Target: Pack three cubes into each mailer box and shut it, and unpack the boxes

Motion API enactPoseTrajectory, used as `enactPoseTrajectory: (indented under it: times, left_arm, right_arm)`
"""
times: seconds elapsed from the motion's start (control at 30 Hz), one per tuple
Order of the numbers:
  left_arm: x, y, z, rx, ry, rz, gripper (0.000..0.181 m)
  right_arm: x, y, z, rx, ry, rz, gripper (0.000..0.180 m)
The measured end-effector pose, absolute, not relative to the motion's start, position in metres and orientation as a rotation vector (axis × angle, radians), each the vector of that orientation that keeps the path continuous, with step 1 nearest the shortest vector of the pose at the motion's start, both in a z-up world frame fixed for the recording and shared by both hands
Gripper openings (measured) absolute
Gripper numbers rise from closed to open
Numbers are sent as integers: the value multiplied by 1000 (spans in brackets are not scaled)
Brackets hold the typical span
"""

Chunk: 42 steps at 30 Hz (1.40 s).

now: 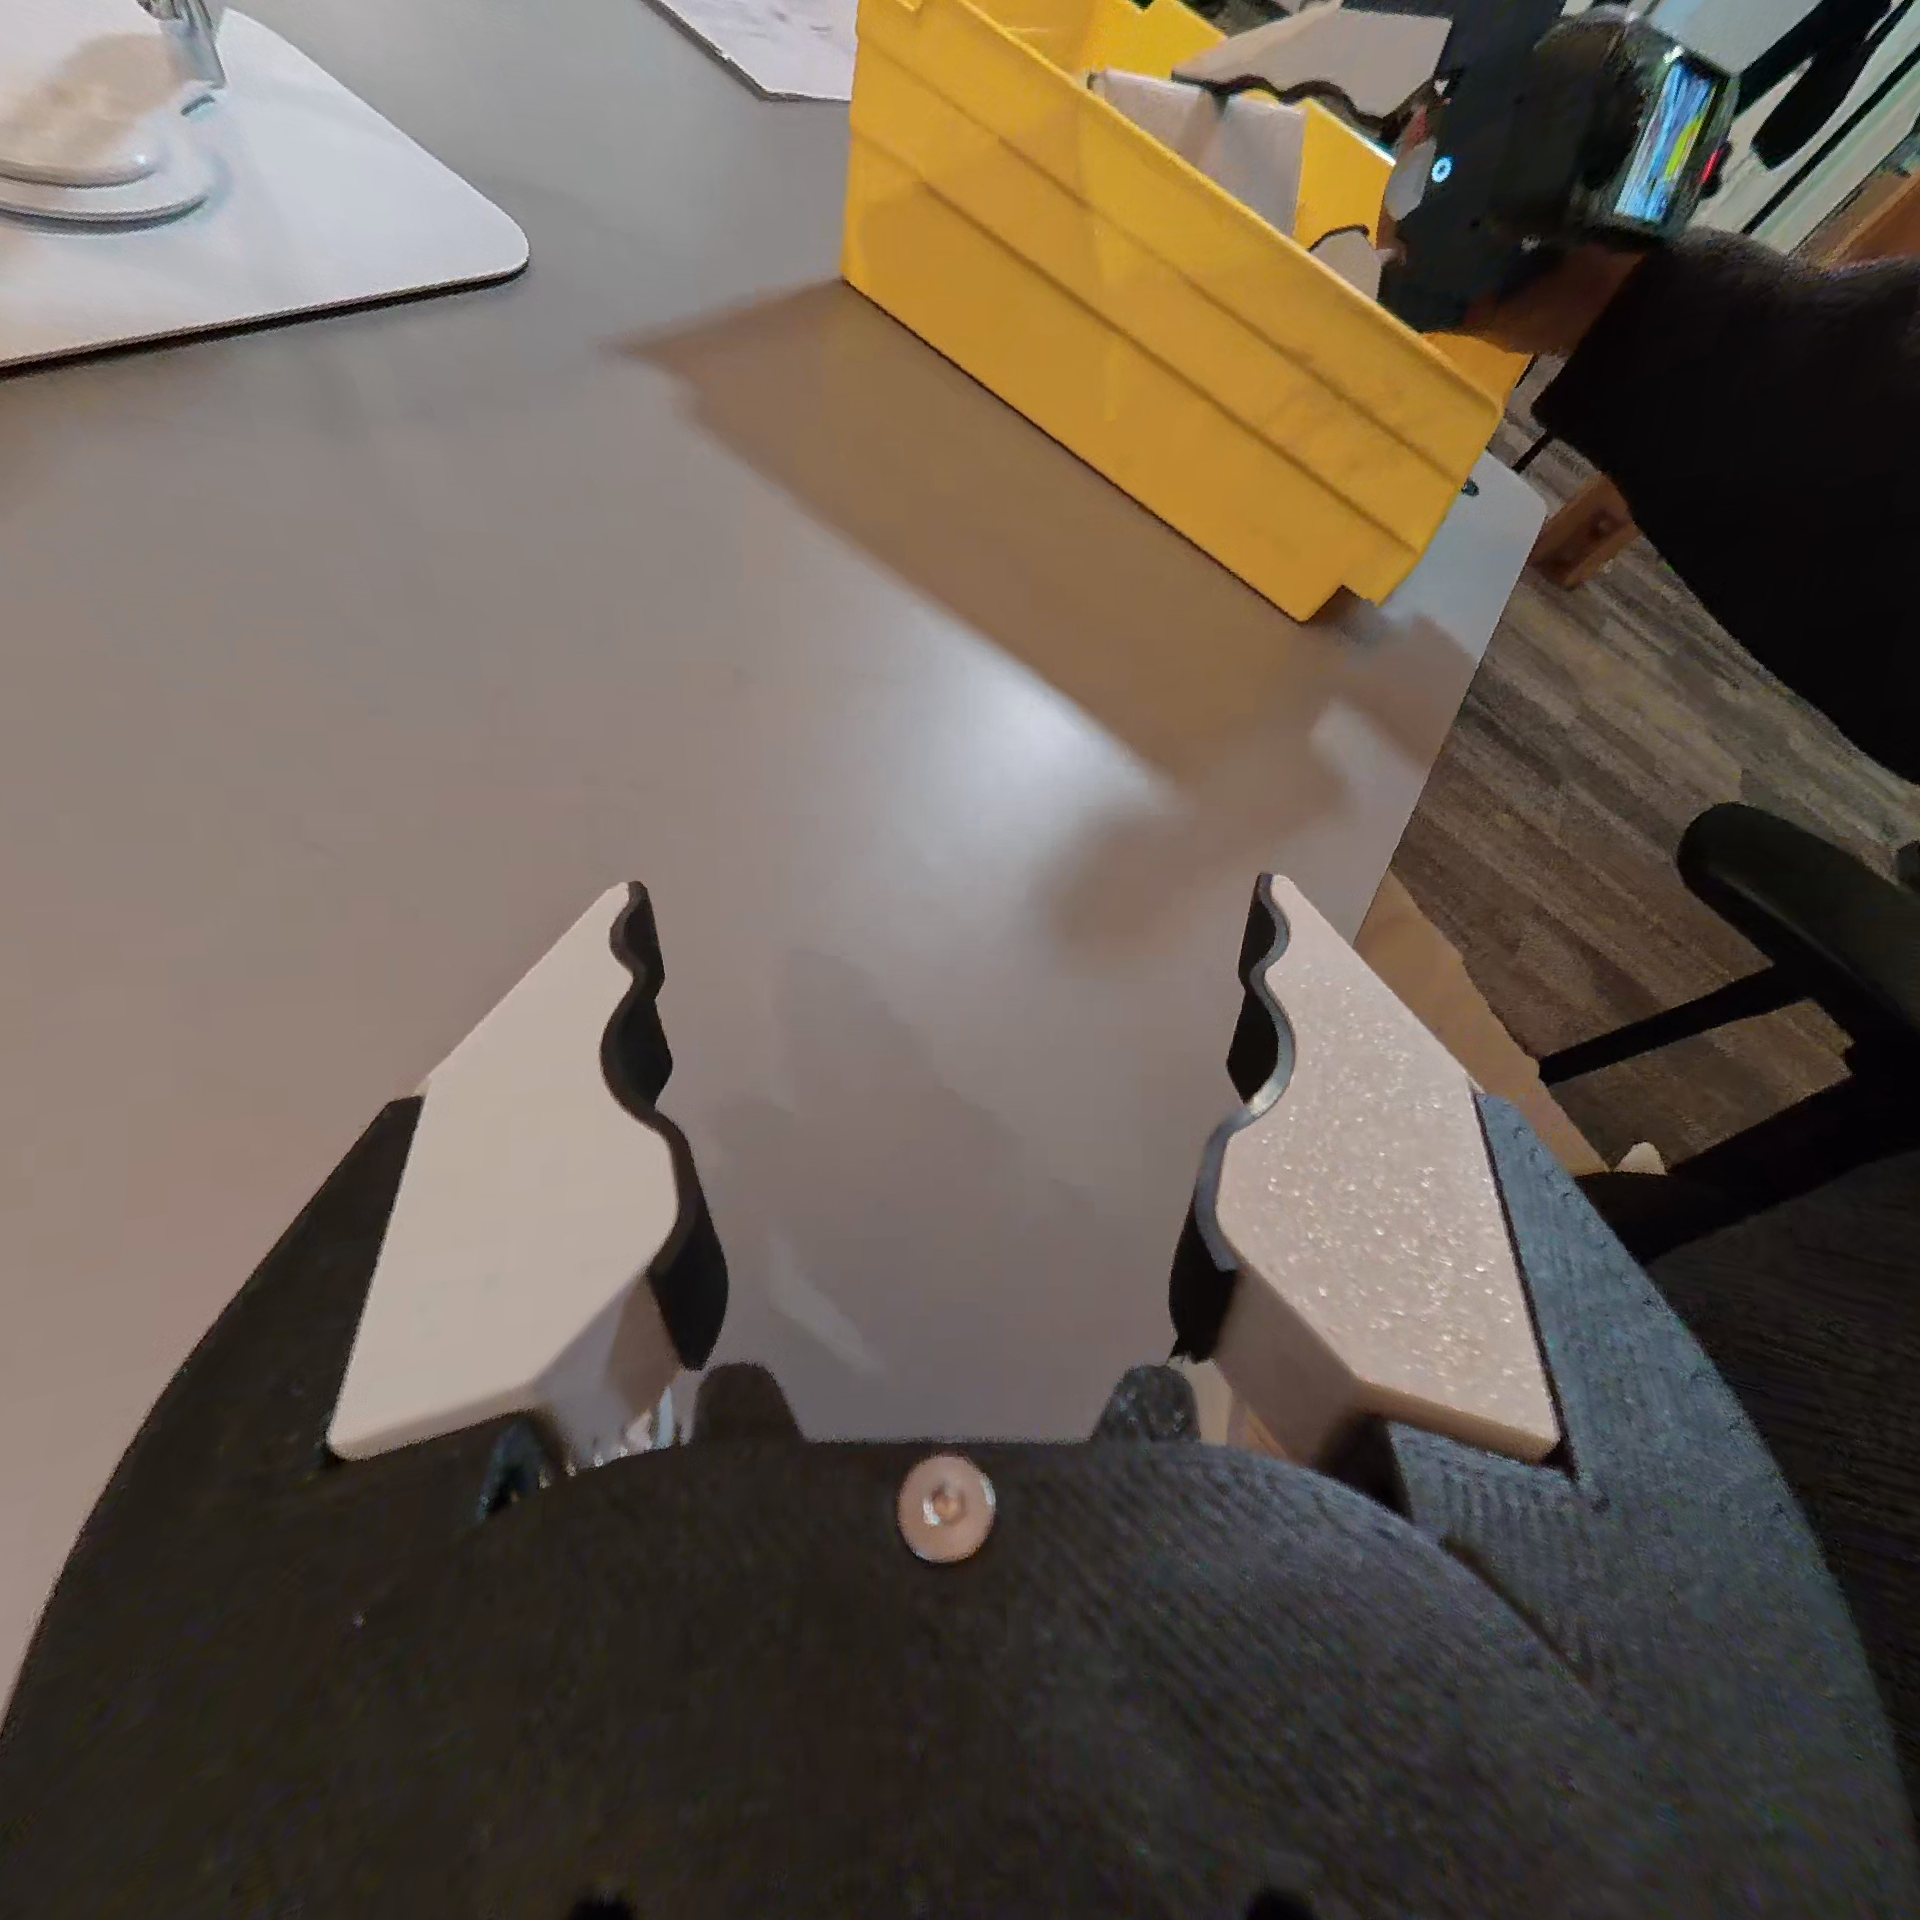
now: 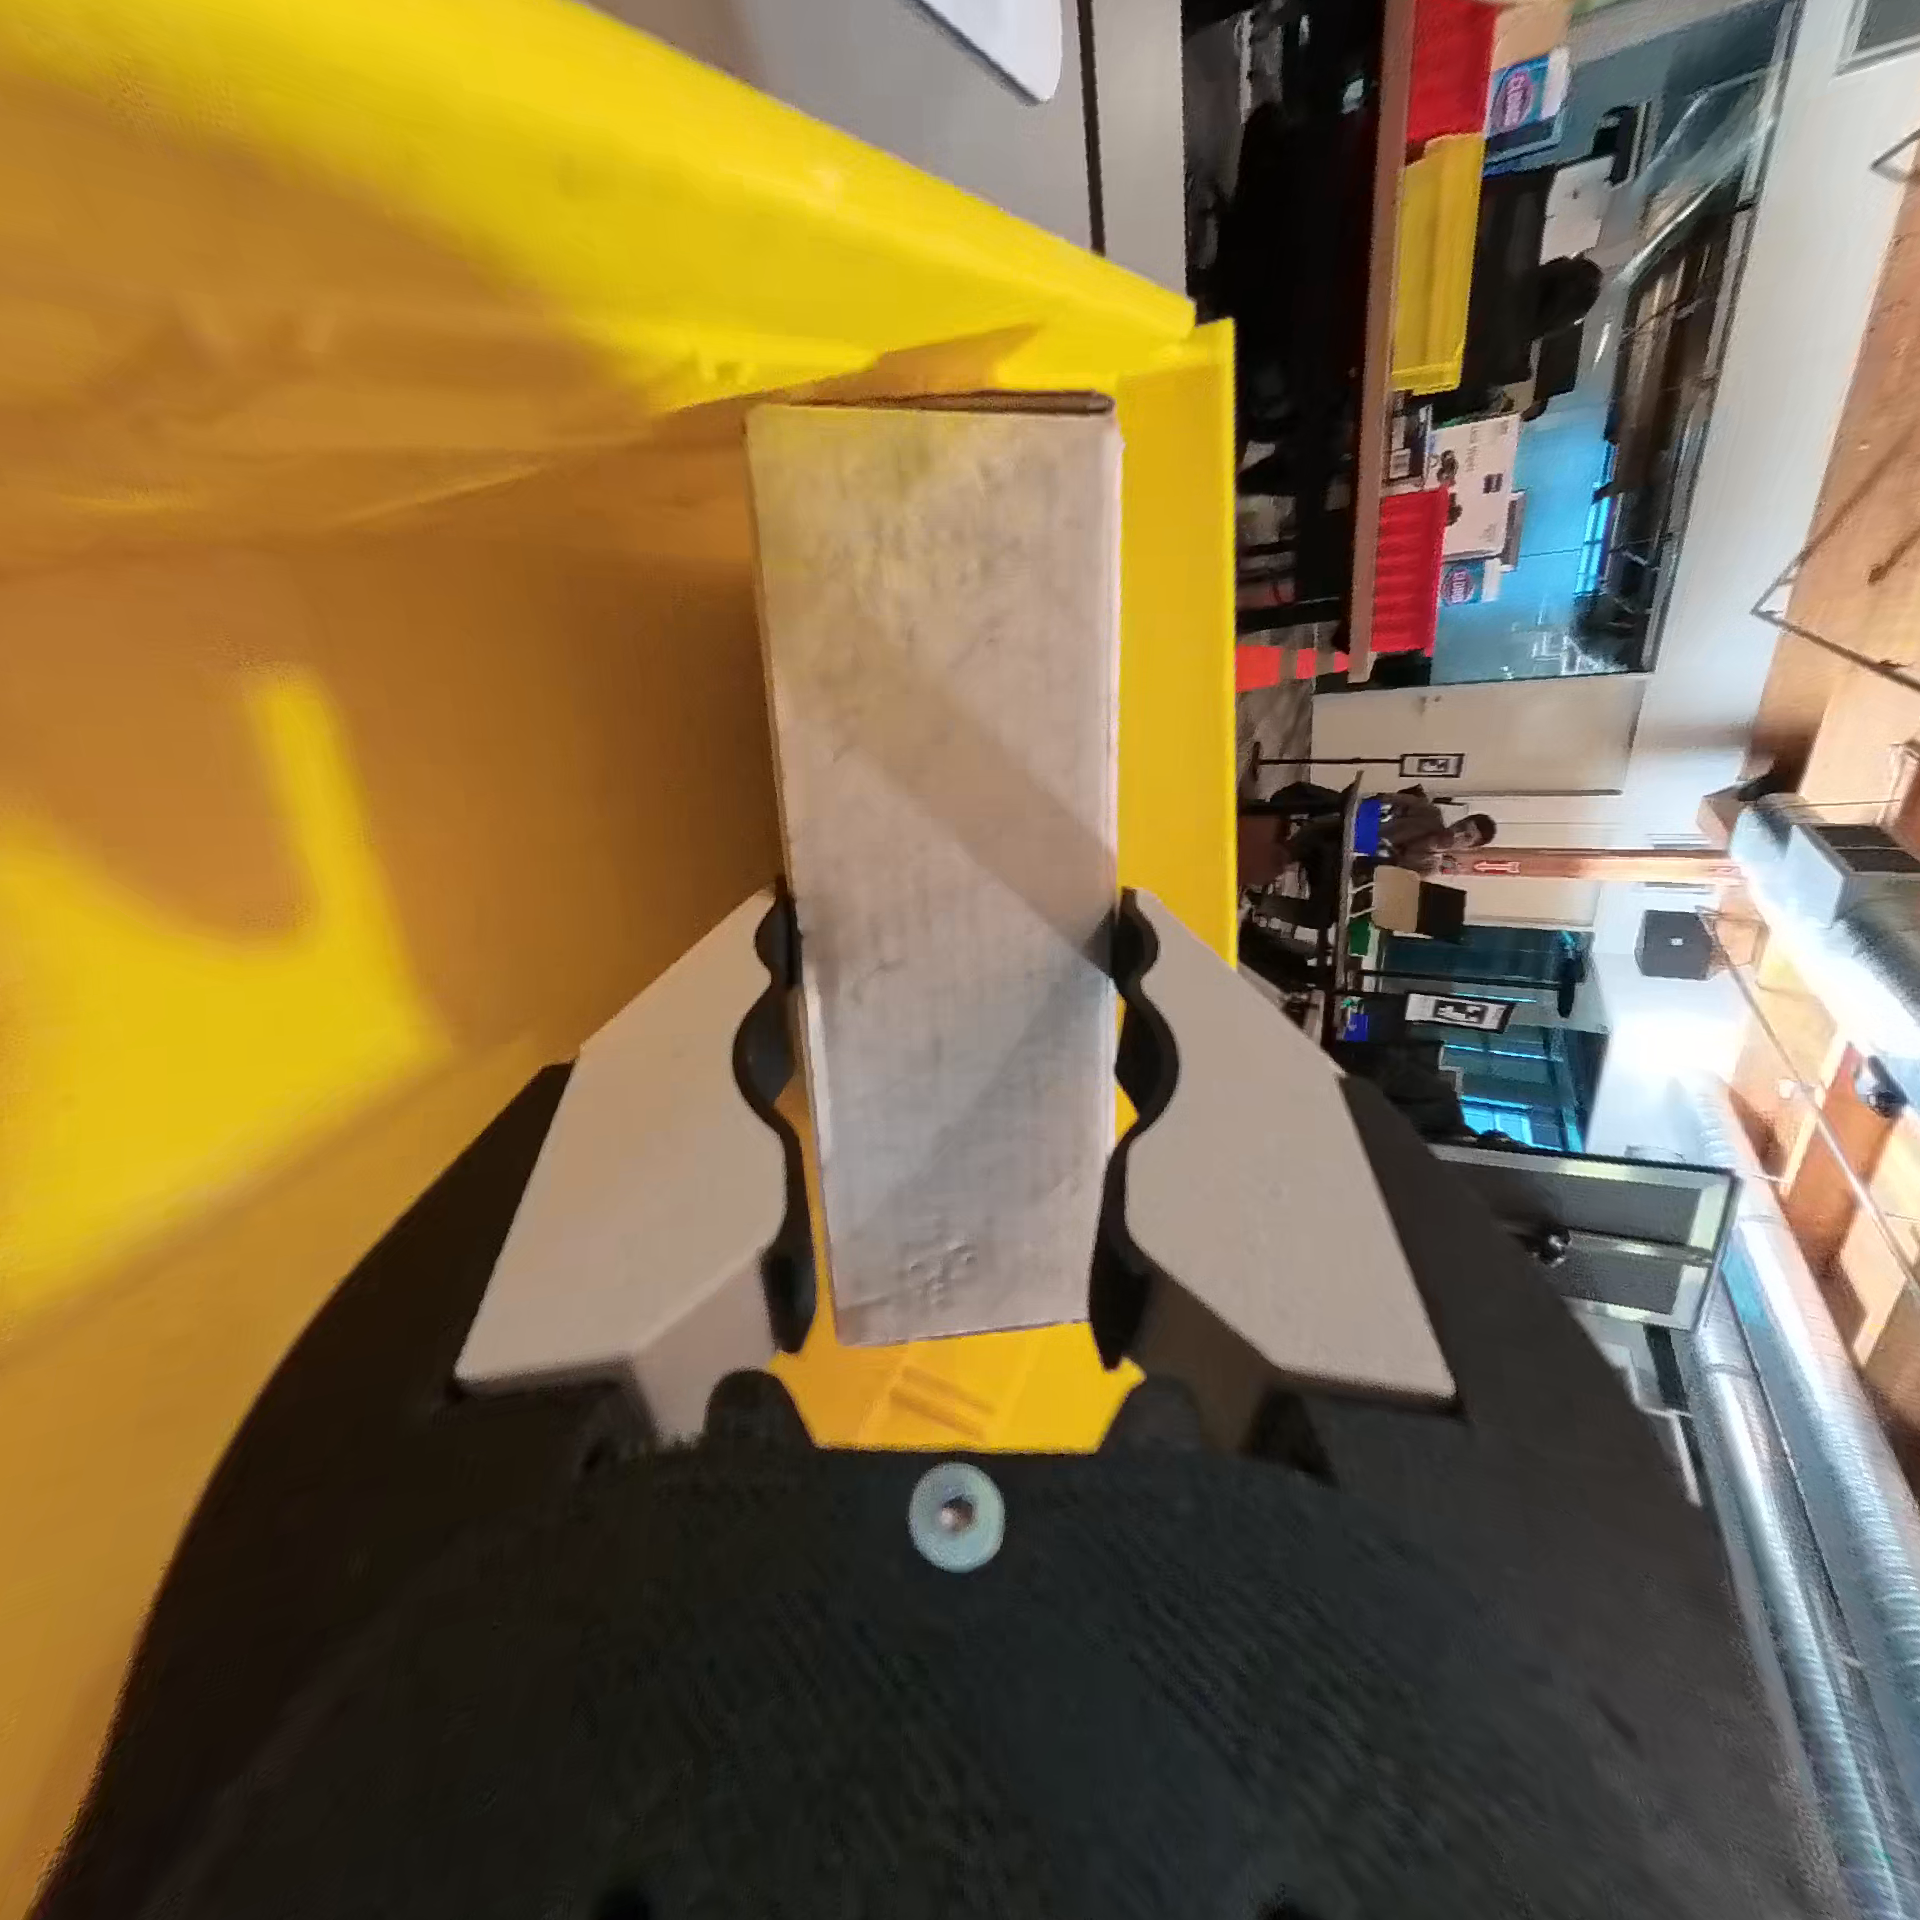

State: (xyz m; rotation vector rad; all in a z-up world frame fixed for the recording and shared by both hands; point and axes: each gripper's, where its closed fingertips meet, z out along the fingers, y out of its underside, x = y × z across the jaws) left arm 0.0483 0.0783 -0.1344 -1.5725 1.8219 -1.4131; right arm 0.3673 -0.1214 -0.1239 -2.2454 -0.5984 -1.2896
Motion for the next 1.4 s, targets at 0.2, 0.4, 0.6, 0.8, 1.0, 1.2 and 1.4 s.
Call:
enactPoseTrajectory:
  times: [0.2,0.4,0.6,0.8,1.0,1.2,1.4]
  left_arm:
    - [45,75,-140,-1557,1864,-1397,111]
    - [44,74,-139,-1550,1870,-1413,111]
    - [44,72,-141,-1549,1883,-1413,110]
    - [44,70,-143,-1541,1890,-1402,109]
    - [44,69,-145,-1537,1893,-1390,108]
    - [44,70,-148,-1528,1906,-1377,107]
    - [43,71,-149,-1525,1915,-1384,106]
  right_arm:
    - [361,-143,-131,-2406,-370,-1080,88]
    - [335,-159,-118,-2416,-227,-890,85]
    - [296,-160,-119,-2406,-196,-534,28]
    - [299,-161,-145,-2512,-178,-381,12]
    - [326,-147,-155,-2568,-193,-427,0]
    - [343,-140,-156,-2609,-191,-471,0]
    - [340,-140,-158,-2630,-199,-486,1]
